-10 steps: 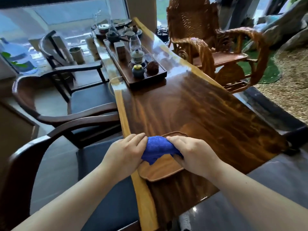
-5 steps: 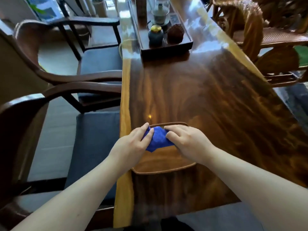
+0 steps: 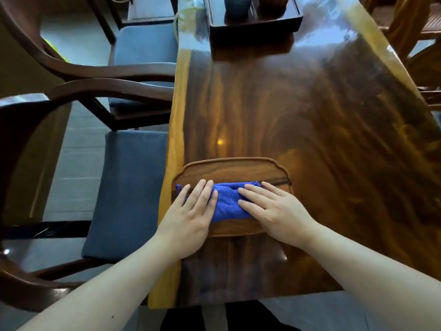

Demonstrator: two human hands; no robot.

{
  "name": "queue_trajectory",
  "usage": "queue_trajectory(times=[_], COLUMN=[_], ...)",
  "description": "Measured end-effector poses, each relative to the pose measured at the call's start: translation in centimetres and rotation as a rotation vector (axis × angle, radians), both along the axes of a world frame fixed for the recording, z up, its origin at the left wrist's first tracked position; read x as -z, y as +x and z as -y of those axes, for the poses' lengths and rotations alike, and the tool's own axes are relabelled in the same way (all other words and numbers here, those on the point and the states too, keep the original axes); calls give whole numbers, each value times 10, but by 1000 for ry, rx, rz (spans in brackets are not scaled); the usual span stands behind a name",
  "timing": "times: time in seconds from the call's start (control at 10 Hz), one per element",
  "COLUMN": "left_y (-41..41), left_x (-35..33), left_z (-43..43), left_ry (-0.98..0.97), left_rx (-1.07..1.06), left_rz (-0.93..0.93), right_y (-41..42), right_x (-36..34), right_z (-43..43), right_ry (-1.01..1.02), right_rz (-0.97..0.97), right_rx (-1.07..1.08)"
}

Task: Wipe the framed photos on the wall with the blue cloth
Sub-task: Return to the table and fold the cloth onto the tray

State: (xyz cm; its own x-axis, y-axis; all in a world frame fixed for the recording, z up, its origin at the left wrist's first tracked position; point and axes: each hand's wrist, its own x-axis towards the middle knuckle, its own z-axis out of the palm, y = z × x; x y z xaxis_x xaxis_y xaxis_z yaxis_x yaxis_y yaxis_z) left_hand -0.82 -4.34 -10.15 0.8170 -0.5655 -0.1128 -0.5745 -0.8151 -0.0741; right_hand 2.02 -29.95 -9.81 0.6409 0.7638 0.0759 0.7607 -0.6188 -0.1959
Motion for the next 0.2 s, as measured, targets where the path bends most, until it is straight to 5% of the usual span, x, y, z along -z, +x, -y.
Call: queue_trajectory(times=[0.2], left_y=[-8], left_x=[-13], left_z=[-1], left_ry=[22], left_rx=[-133], left_rz=[-112], right_y=[-8], right_x=[-6], right_z=[8], right_ry=[-137], right_rz=[-75], right_rx=[12])
